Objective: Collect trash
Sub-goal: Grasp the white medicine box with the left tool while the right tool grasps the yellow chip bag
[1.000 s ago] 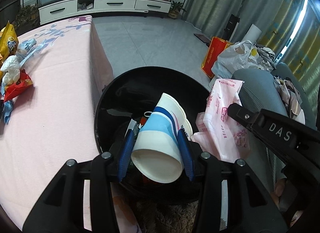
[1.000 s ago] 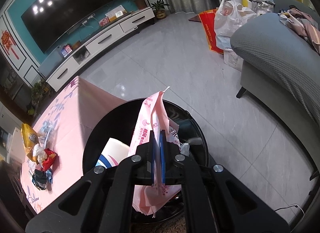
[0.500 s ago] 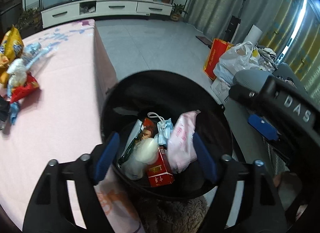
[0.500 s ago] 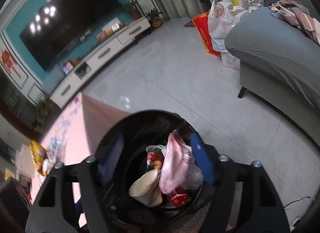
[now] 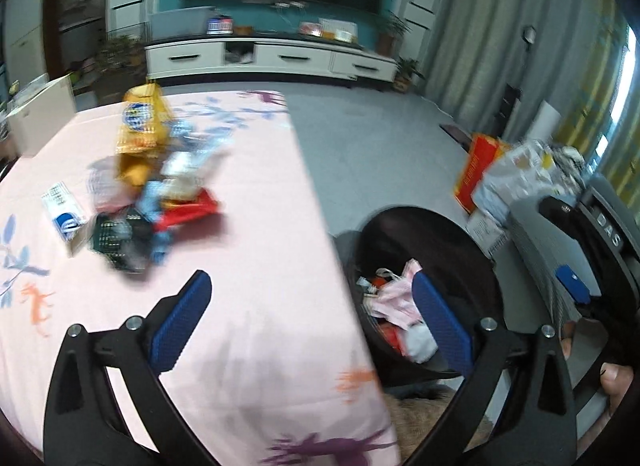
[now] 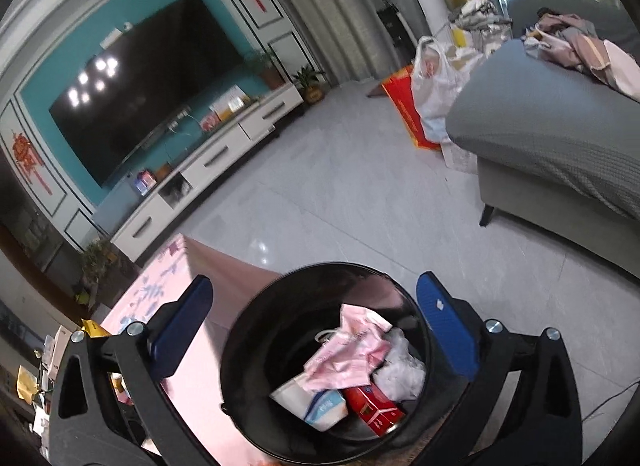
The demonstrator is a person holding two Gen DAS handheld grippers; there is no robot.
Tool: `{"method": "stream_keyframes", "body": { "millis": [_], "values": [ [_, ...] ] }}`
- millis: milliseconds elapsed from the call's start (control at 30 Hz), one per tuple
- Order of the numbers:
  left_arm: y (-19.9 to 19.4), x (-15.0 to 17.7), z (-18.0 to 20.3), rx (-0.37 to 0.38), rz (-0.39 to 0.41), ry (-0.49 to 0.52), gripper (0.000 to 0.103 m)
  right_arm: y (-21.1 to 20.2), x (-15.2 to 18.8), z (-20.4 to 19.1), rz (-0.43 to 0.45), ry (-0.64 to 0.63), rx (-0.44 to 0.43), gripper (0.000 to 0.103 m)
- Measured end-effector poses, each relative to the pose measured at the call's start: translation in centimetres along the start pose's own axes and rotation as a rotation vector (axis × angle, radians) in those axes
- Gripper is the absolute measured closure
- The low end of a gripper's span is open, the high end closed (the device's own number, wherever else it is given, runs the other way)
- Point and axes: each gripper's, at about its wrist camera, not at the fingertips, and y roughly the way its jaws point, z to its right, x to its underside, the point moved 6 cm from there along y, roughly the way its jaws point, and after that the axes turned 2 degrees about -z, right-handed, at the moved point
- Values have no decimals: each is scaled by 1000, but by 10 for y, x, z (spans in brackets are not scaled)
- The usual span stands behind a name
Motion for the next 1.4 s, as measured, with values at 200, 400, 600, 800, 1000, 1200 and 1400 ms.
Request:
{"method": "stream_keyframes", "body": {
  "millis": [200,400,600,800,1000,1200,1400],
  "values": [
    [-14,-10,-73,-74,-2,-67,3,7,12,-34,-20,-108,-2,3],
    [-17,-24,-163,-150,19,-176,3,23,42,-79,-80,-249,-36,3],
    [7,-43,-262,-139,50,-411,3,42,80,-124,-171,-312,-136,3],
    [46,-49,-314,-222,-37,-448,4,59,106,-183,-276,-388,-235,3],
    [67,-51,-334,-215,-88,-481,8,78,118,-285,-307,-538,-327,3],
    [80,-45,-340,-210,-119,-483,30,118,144,-382,-353,-703,-338,5],
    [80,-45,-335,-229,-101,-451,31,139,178,-396,-358,-874,-245,37]
  ]
}}
